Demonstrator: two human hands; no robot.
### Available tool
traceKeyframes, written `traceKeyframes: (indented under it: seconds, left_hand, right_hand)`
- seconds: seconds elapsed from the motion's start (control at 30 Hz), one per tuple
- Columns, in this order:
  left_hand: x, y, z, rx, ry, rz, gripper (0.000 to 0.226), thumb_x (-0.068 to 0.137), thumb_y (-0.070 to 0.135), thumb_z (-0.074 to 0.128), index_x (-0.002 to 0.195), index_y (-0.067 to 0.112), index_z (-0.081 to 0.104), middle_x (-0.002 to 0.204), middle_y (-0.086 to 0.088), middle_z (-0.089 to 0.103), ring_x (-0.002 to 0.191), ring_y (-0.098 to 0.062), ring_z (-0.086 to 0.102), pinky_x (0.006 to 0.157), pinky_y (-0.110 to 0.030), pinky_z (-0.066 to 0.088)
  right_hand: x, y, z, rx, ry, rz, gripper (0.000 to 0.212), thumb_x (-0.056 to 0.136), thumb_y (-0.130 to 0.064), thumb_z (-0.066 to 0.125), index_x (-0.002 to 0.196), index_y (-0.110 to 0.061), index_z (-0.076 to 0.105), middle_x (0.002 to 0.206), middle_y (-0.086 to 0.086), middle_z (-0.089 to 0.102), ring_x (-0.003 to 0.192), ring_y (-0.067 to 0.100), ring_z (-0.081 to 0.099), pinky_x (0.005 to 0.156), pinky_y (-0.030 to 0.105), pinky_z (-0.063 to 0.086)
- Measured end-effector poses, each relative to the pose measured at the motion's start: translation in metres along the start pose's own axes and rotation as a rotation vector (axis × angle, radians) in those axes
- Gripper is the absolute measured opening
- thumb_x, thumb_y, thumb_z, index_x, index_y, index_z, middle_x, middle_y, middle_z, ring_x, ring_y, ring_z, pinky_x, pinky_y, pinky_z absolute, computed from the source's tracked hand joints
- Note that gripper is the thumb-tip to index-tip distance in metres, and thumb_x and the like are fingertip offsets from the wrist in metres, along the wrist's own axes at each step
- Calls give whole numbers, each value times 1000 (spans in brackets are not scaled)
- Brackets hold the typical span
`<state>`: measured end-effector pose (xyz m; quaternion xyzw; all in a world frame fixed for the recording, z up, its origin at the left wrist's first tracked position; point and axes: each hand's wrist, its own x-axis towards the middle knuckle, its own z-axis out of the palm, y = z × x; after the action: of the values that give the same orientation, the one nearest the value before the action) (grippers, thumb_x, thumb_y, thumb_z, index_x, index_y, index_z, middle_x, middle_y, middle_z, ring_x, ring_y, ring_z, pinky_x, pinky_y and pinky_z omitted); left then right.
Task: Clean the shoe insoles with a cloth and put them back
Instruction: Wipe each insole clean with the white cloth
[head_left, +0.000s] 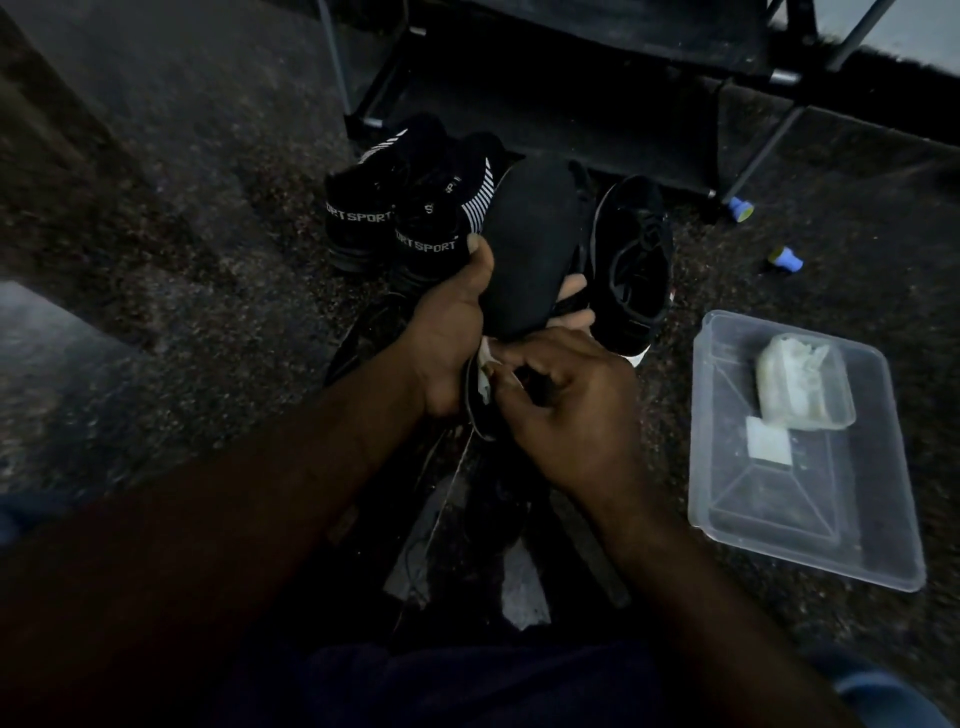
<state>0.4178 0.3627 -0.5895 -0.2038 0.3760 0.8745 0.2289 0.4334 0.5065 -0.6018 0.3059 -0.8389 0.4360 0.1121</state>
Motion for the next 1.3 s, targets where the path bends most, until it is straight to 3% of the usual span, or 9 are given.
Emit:
traceKeyframes:
  seconds: [0.13, 0.23, 0.37, 0.5, 0.83, 1.03, 1.1, 1.17, 1.3]
  left_hand:
    - [-2, -5, 2, -34, -84, -19, 98, 92, 84, 22, 150, 11, 51, 152, -18, 52, 138, -30, 52, 108, -44, 49]
    - [1, -8, 2, -13, -51, 8, 98, 96, 80, 23, 151, 2, 47, 163, -21, 34, 132, -32, 40, 122, -44, 29]
    - [2, -7, 2, -20, -100, 33, 98, 97, 79, 19, 154, 3, 43, 147, -16, 53, 116, -27, 60, 98, -36, 54]
    - [0, 2, 3, -70, -46, 126, 88, 101, 73, 16, 156, 10, 41, 159, -8, 46, 147, -28, 43, 109, -43, 45]
    - [7, 7, -8, -152, -27, 237, 87, 103, 70, 17, 157, 4, 35, 160, -13, 44, 144, -33, 46, 110, -40, 48]
    - [6, -10, 10, -118, 48, 194, 70, 104, 60, 41, 146, 5, 54, 144, -18, 59, 122, -32, 60, 111, -43, 49]
    - [2, -16, 14, -28, 42, 163, 54, 106, 48, 45, 113, 3, 74, 112, -16, 74, 95, -24, 72, 88, -32, 59]
    - [0, -20, 13, 35, 11, 111, 46, 107, 38, 46, 83, 8, 71, 76, -7, 70, 67, -17, 68, 67, -26, 57]
    - [-1, -20, 13, -65, 35, 96, 31, 97, 32, 57, 114, 7, 61, 92, -10, 66, 77, -20, 67, 75, -32, 58]
  right_hand:
    - [2, 15, -5, -216, 51, 36, 9, 90, -30, 72, 94, -26, 80, 90, -3, 74, 85, 26, 67, 76, 48, 52]
    - [3, 27, -12, -241, 108, 107, 13, 90, -30, 71, 97, -26, 81, 94, -2, 75, 88, 27, 68, 80, 49, 53]
    - [3, 26, -13, -171, 137, 115, 13, 90, -23, 72, 99, -20, 81, 96, 2, 76, 88, 26, 70, 80, 47, 55]
    - [1, 13, -4, -52, 86, 88, 13, 90, -22, 73, 98, -18, 82, 94, 0, 76, 87, 21, 71, 79, 44, 56]
    - [-5, 0, 5, 142, 4, -13, 11, 88, -9, 78, 98, -12, 82, 90, 1, 73, 81, 20, 69, 72, 44, 55]
    - [-3, 13, 3, -125, 121, 19, 12, 92, -23, 71, 93, -17, 82, 89, 3, 75, 83, 25, 68, 77, 44, 54]
    - [0, 21, -3, -170, 151, 67, 13, 91, -26, 71, 94, -18, 81, 91, 3, 76, 83, 26, 69, 77, 43, 54]
    - [3, 26, -9, -179, 197, 113, 13, 90, -27, 73, 96, -19, 81, 93, 1, 76, 86, 24, 70, 79, 40, 55]
    - [6, 27, -13, -163, 240, 148, 14, 90, -27, 73, 98, -19, 81, 94, -1, 77, 88, 22, 70, 81, 42, 56]
